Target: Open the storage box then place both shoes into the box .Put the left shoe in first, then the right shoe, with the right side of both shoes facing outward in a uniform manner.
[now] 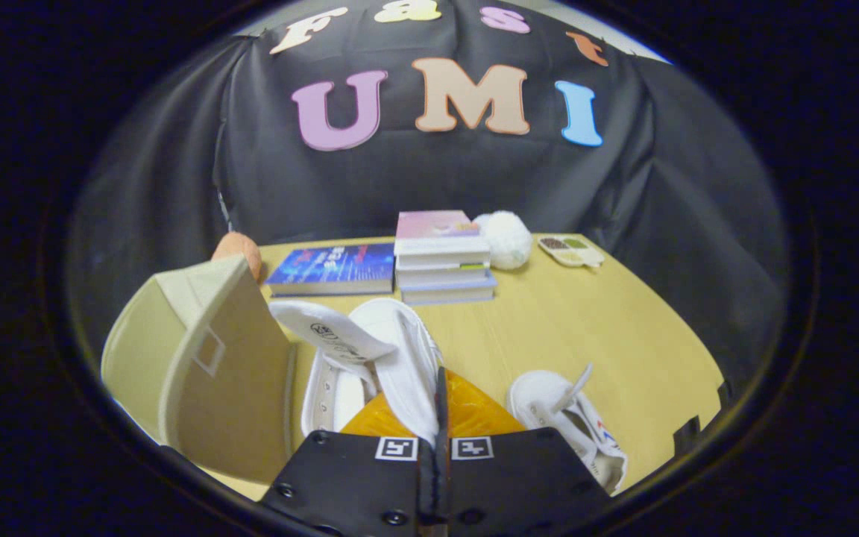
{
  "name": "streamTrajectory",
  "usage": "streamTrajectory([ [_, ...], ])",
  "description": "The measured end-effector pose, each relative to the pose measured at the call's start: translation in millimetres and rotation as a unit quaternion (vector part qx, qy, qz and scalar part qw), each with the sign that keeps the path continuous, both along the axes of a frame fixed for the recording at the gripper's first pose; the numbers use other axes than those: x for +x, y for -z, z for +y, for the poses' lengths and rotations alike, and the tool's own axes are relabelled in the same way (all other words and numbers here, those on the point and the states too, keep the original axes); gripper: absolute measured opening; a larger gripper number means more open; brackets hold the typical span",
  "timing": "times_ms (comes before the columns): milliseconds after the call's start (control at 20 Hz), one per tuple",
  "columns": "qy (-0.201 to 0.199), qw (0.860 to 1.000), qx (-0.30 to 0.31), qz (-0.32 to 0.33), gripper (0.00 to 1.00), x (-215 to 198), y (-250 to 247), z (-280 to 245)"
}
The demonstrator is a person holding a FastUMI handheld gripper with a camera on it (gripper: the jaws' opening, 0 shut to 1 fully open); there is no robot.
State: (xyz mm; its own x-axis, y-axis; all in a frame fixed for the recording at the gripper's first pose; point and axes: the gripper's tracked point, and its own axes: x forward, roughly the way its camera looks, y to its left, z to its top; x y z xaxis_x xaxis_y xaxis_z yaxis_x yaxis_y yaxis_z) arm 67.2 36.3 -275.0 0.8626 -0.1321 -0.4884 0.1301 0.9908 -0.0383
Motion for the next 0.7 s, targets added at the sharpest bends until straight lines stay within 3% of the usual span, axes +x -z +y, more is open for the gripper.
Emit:
streamTrajectory([
  [150,-0.005,0.997,-0.066,-0.028,0.03,8,-65,26],
  [300,-0.013,0.995,-0.083,-0.048,0.03,17,-109,72],
  [450,-0.026,0.996,-0.057,-0.061,0.03,22,-132,131],
  [700,-0.053,0.998,0.029,-0.019,0.03,17,-96,224],
])
